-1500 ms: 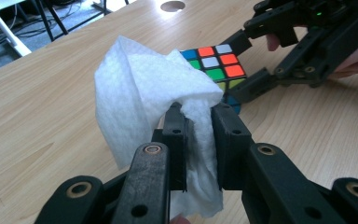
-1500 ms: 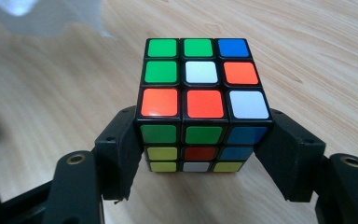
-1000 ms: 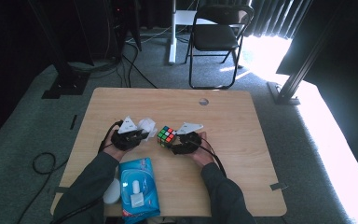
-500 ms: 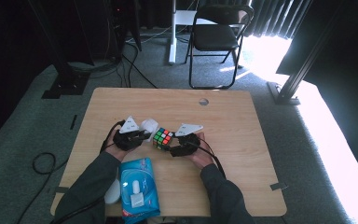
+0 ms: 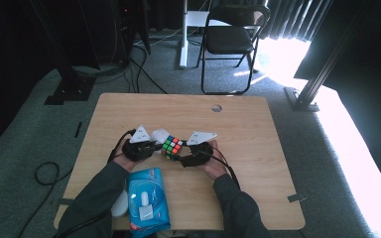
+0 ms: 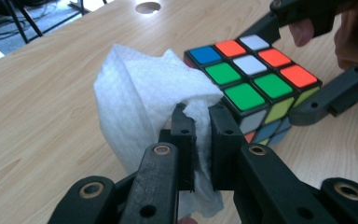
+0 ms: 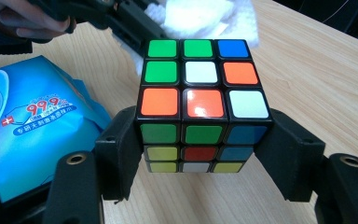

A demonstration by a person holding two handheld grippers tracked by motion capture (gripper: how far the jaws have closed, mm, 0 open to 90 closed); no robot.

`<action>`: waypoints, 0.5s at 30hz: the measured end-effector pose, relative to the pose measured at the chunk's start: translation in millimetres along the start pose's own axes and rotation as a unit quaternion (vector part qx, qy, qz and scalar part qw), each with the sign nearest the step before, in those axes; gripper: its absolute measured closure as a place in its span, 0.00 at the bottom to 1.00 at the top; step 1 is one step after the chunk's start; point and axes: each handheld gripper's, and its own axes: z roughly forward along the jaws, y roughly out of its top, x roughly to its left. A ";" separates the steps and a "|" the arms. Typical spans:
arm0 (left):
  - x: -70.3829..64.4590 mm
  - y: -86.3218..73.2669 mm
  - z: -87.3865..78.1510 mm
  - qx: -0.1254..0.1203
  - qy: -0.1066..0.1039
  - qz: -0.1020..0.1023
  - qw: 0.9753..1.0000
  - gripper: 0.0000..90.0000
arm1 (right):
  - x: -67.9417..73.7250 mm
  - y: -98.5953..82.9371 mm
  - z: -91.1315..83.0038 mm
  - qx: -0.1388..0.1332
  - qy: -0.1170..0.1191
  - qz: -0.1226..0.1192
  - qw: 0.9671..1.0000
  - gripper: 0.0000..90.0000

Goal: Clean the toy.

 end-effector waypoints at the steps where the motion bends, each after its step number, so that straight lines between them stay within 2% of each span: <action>1: -0.2 0.2 0.0 0.000 -0.001 0.001 1.000 0.92 | -0.5 -0.2 -0.3 -0.001 0.001 0.001 1.000 0.38; 15: 1.1 7.3 -7.2 -0.014 -0.010 -0.001 1.000 0.92 | 4.3 -1.6 4.2 0.010 0.012 -0.010 1.000 0.38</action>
